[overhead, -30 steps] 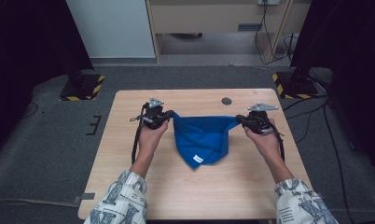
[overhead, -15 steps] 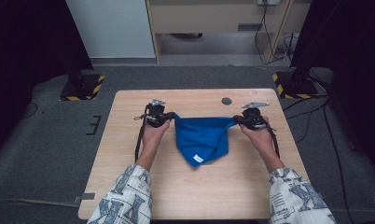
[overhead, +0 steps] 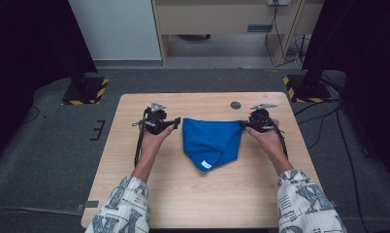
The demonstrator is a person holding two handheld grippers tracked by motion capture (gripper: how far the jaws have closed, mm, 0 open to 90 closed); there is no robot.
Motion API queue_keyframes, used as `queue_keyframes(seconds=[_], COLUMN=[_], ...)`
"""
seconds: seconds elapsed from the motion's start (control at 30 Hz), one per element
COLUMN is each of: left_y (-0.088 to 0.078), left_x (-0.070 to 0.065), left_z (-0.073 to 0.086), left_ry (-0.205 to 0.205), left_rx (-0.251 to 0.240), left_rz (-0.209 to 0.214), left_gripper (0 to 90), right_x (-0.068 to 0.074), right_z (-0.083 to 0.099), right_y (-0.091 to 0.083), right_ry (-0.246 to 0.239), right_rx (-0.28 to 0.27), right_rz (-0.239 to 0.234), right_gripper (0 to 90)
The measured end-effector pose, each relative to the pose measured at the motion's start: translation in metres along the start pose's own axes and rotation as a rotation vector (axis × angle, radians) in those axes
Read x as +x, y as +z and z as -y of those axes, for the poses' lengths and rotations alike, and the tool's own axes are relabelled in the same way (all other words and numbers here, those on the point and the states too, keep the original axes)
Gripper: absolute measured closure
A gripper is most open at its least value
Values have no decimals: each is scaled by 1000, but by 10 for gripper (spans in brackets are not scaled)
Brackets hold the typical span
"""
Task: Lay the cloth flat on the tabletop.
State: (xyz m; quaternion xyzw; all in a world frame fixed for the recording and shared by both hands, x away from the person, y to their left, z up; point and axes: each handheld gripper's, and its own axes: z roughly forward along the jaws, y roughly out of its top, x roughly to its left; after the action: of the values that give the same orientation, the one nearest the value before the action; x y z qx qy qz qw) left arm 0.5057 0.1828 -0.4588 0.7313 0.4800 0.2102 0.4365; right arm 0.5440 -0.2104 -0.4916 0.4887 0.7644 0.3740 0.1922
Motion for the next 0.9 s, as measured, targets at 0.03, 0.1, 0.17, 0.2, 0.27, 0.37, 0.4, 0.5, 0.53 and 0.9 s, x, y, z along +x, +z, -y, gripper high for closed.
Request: queue_keyframes(seconds=[0.03, 0.1, 0.17, 0.2, 0.27, 0.37, 0.4, 0.5, 0.53, 0.9], left_y=[-5, -14, -23, -27, -33, -42, -44, -47, -46, -51], left_x=[0, 2, 3, 3, 5, 6, 6, 6, 7, -8], left_z=[2, 7, 15, 19, 28, 42, 46, 59, 65, 83], left_ry=[4, -14, -23, -26, -51, -63, -63, -74, -85, -60], left_rx=[-11, -13, -8, -11, -14, -27, -31, -34, -29, 42], left_rz=[5, 24, 27, 25, 25, 30, 32, 40, 42, 72], left_gripper=[271, 222, 193, 187, 172, 148, 148, 153, 155, 200], right_x=[1, 1, 2, 3, 4, 9, 11, 18, 19, 45], right_z=[-1, -3, -4, -5, -8, -12, -12, -7, -5, 37], right_y=[-1, -4, -9, -13, -18, -32, -37, -49, -51, -67], right_ry=[0, 13, 15, 11, 9, 1, 1, -13, -15, -46], right_rx=[-4, -12, -29, -39, -56, -87, -85, -118, -120, -101], right_rz=[7, 11, 13, 18, 20, 16, 14, -9, -12, -103], right_gripper=[327, 260, 216, 206, 194, 182, 185, 304, 320, 621])
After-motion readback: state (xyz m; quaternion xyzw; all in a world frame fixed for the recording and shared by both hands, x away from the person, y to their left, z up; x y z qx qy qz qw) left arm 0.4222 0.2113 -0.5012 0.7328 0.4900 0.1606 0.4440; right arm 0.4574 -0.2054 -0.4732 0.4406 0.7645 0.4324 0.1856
